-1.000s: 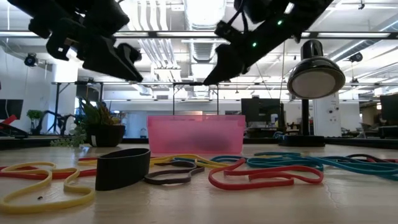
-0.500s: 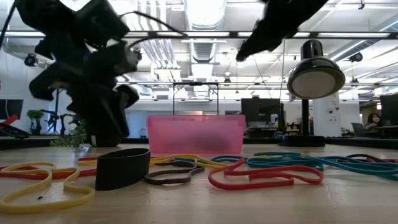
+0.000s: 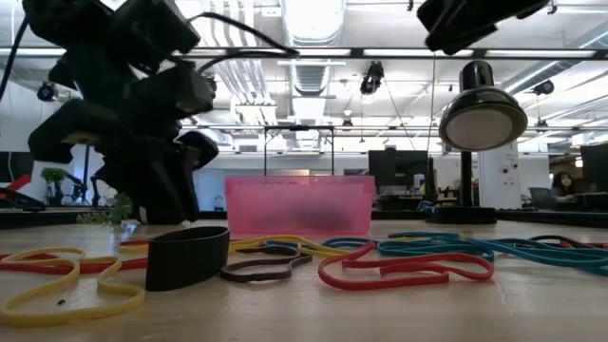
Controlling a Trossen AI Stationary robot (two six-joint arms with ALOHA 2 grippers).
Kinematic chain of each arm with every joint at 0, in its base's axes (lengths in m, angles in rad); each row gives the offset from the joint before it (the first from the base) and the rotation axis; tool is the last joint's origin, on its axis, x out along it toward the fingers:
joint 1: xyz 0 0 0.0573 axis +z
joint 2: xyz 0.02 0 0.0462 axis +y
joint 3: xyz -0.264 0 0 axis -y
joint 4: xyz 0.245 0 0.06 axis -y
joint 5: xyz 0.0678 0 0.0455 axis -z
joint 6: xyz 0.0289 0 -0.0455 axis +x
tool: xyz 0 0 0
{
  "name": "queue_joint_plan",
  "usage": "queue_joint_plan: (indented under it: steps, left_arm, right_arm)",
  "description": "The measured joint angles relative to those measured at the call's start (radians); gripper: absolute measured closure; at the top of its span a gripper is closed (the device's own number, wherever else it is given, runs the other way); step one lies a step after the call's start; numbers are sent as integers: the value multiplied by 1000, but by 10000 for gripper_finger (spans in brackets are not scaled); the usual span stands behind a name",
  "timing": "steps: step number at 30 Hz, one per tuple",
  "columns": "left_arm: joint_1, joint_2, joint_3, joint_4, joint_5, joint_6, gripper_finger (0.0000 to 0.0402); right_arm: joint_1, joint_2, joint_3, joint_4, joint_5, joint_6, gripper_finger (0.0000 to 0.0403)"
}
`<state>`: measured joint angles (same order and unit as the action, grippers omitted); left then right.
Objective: Pick and place rubber bands into bin
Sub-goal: Put the black rubber bands into the pink bin
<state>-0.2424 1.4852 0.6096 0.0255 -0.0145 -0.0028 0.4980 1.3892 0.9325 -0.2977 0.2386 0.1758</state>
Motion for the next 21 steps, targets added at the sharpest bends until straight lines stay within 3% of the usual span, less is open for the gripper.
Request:
queue_joint_plan:
  steps: [6, 13, 21]
  left_arm:
    - [-117, 16, 21, 152, 33, 64, 315]
    - [-254, 118, 89, 250, 35, 169, 315]
    - [-276, 265, 216, 227, 25, 228, 315]
  right_arm:
    - [46, 39, -3, -6, 0, 9, 298]
    - [61, 60, -5, -3, 0, 34, 311]
    - [61, 61, -6, -5, 15, 35, 323]
